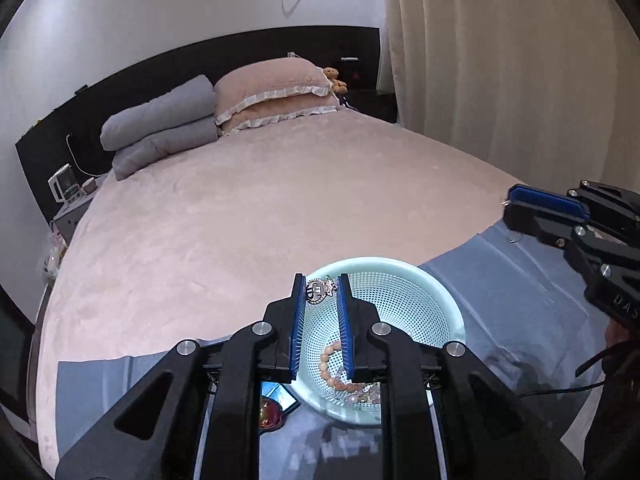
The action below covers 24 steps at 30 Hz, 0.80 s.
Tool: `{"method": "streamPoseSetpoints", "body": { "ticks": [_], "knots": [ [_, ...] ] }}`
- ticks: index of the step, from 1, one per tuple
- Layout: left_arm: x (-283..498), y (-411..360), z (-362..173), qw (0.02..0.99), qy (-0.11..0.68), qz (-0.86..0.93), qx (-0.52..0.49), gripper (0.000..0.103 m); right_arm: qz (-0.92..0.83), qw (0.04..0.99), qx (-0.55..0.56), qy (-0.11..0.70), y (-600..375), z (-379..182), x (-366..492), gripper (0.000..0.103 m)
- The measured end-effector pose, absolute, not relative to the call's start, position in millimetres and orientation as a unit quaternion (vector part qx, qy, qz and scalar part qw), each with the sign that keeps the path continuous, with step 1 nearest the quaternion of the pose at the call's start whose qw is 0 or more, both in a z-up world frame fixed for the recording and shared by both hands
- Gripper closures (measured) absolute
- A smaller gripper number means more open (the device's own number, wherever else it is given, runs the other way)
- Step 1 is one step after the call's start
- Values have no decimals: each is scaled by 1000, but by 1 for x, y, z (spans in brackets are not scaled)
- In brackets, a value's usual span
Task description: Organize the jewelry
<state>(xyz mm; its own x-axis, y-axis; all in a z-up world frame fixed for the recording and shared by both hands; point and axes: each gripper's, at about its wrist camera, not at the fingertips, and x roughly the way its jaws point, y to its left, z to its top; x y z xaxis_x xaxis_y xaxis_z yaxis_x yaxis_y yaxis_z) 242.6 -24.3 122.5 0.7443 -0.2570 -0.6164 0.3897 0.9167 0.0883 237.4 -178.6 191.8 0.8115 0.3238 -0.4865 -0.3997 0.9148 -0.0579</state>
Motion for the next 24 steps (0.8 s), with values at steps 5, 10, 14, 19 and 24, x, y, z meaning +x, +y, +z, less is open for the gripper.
{"method": "streamPoseSetpoints", "body": {
  "ticks": [5,10,14,19,24],
  "knots": [
    [274,-38,68,909,359,-184,105,87,205,928,-80,301,-163,129,277,89],
    [289,-43,26,891,397,-189,110,87,203,910,-76,353,-158,77,296,89],
    [289,-46,10,882,415,-189,118,87,204,902,-65,375,-160,61,297,88],
    [276,-46,10,869,431,-199,140,85,204,890,-97,397,-155,65,285,86],
    [245,-37,30,870,426,-188,160,42,196,885,-124,404,-156,88,257,44]
  ]
}}
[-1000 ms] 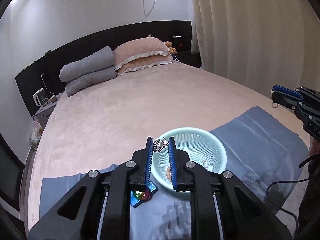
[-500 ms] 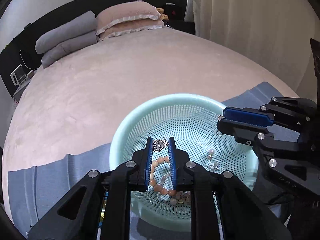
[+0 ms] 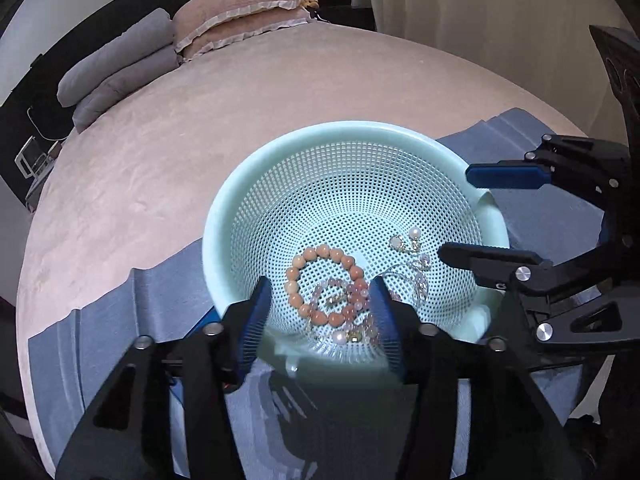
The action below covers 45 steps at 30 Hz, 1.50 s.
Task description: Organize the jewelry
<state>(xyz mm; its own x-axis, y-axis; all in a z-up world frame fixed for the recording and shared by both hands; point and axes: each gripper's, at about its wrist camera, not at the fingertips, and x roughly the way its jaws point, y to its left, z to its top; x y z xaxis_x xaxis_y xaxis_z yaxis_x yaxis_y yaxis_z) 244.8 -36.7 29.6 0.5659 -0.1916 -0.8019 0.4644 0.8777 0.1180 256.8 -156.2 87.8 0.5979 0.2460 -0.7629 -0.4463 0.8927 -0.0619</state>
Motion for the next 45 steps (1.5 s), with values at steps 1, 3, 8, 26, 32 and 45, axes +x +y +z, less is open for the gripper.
{"method": "streamPoseSetpoints", "body": {
  "ticks": [1,3,8,26,32,45],
  "knots": [
    [236,-34,35,873,423,-183,162,40,194,885,-127,404,-157,94,250,41],
    [220,-28,47,876,421,-174,159,32,190,885,-134,403,-157,106,232,35],
    [172,-14,76,894,399,-147,141,14,182,899,-128,378,-161,143,183,24],
    [24,-7,99,918,360,-122,108,6,110,947,-70,294,-179,196,45,9],
    [-13,-20,67,916,361,-117,130,6,45,958,-36,282,-194,168,19,9],
    [-51,-30,24,936,326,-71,114,6,48,940,-30,338,-186,81,-13,9]
  ]
}}
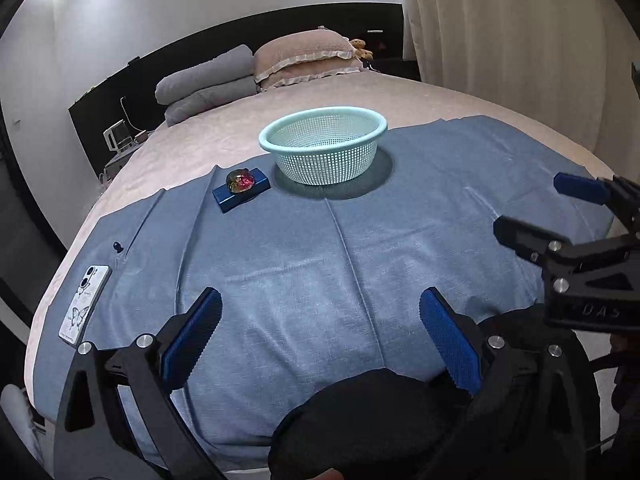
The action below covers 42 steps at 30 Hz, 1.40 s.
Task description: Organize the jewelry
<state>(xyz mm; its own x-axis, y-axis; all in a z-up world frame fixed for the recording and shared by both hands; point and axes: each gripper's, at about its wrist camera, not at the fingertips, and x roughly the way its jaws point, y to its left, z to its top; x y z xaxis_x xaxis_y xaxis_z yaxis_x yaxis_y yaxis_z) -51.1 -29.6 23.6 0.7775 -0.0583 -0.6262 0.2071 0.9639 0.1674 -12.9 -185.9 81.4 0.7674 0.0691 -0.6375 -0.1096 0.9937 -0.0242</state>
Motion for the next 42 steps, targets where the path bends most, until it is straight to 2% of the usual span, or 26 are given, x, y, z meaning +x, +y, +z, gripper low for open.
{"method": "streamPoseSetpoints", "body": {
  "ticks": [15,26,34,42],
  "knots": [
    [-50,-4,6,947,319,-38,22,6,30,951,-6,307,-190,65,-32,9],
    [-66,8,9,959,283,27,9,6,25,953,10,300,-198,59,-42,9],
    [-67,9,9,959,282,28,11,6,11,947,38,318,-211,53,-37,9],
    [-67,6,7,957,287,23,19,6,15,948,21,317,-205,52,-40,9]
  ]
}}
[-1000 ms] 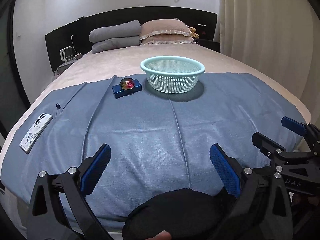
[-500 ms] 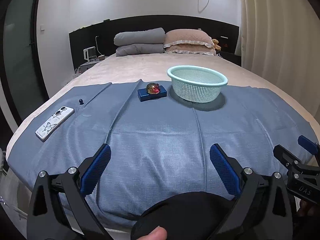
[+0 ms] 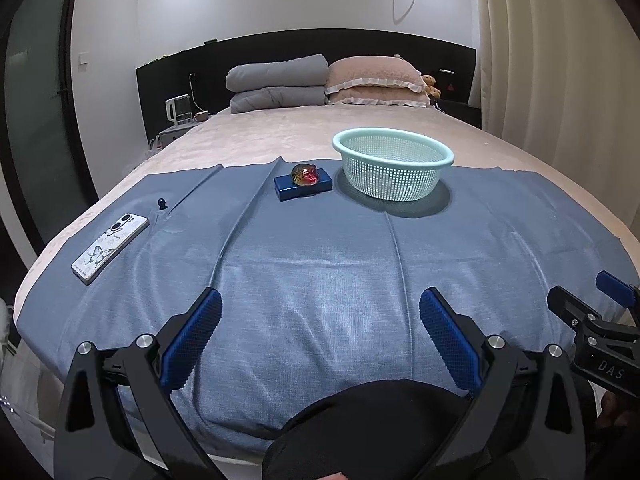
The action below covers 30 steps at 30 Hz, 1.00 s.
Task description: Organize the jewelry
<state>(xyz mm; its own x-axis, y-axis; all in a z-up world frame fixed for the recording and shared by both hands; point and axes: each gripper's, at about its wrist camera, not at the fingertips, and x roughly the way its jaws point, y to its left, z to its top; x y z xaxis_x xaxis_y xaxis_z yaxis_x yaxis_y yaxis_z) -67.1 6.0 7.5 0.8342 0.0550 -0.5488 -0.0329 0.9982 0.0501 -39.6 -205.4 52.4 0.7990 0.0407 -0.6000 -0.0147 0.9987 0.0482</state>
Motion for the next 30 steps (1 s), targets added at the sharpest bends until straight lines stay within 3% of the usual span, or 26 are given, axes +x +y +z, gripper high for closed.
{"method": "streamPoseSetpoints", "body": {
  "ticks": [30],
  "knots": [
    [-69,7,5,957,284,47,23,6,27,949,2,314,-200,54,-40,9]
  ]
}}
